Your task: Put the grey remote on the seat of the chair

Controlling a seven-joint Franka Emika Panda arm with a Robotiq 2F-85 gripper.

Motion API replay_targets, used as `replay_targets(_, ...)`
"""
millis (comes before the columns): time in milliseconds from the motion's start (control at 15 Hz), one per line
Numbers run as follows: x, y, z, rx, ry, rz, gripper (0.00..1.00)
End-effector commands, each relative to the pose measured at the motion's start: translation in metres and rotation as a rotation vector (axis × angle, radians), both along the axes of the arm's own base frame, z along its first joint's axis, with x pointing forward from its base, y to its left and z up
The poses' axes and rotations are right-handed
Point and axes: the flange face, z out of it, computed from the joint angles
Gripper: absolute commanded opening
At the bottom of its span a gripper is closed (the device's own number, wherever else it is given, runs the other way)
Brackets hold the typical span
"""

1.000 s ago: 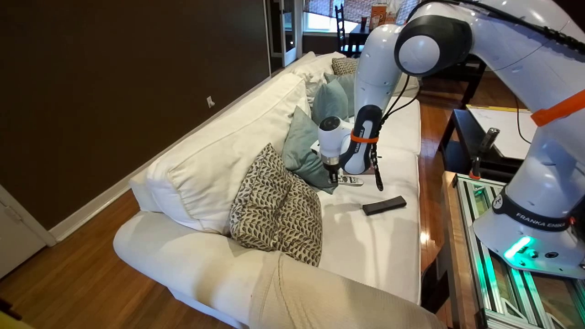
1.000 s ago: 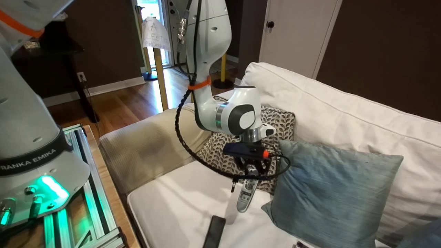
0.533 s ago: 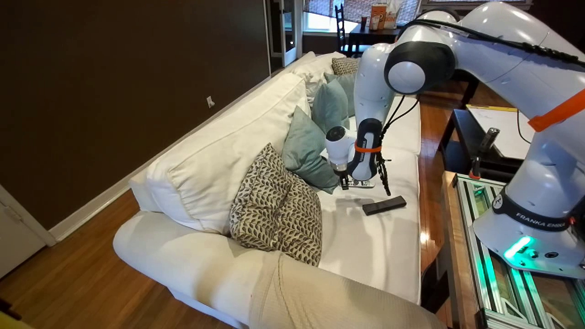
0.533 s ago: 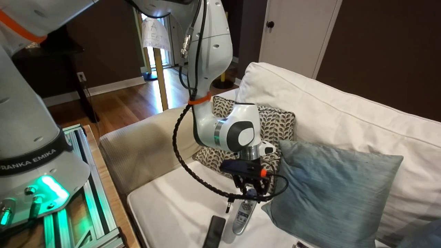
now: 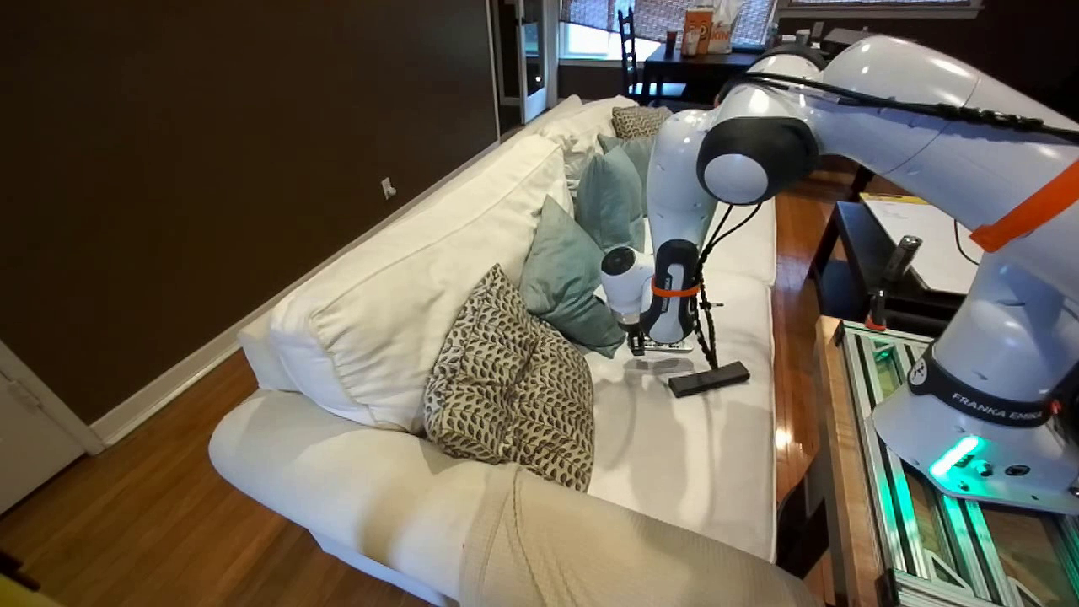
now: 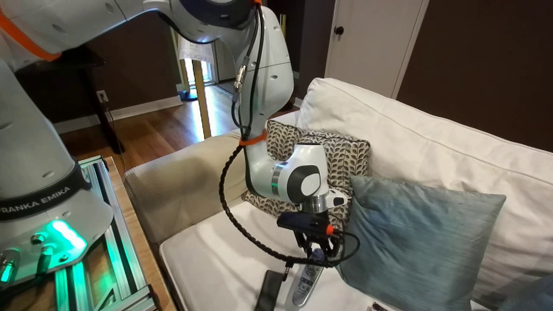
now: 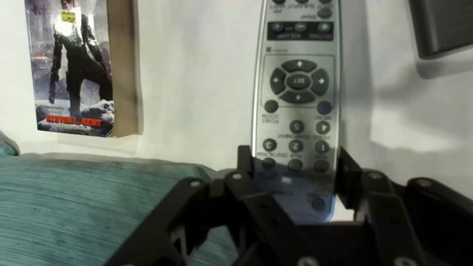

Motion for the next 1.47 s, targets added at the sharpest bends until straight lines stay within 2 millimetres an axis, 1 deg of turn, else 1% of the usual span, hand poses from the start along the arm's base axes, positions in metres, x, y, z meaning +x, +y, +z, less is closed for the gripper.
replay_targets(0,-0.001,-0.006,-0.02,-0.035,0.015,-0.009,0.29)
replay_targets(200,-0.008,-0.006,-0.033,-0.036,0.048,-0.018,0.29)
replay_targets(267,-0.009,-0.007,-0.035,-0.04,0.054,-0.029,0.58)
replay_targets(333,-0.01,-0.007,-0.037,-0.039,0.061,-0.035,0.81)
replay_targets(400,-0.011,-0.007,-0.038,-0.034,0.07,-0.04,0.83)
replay_targets(467,-0.011,-0.008,-0.036,-0.032,0.072,-0.05,0.83)
replay_targets(600,-0.009,-0.011,-0.031,-0.059,0.082,-0.056,0.96)
replay_targets(667,-0.008,-0.011,-0.028,-0.062,0.079,-0.056,1.0)
replay_targets(867,-0.004,-0.018,-0.011,-0.094,0.083,-0.064,1.0)
replay_targets(1000,-0.002,-0.024,0.005,-0.092,0.081,-0.068,1.0)
replay_targets(1200,0.003,-0.029,0.034,-0.075,0.056,-0.116,1.0)
replay_targets(1400,0.011,-0.028,0.069,-0.023,0.008,-0.15,1.0)
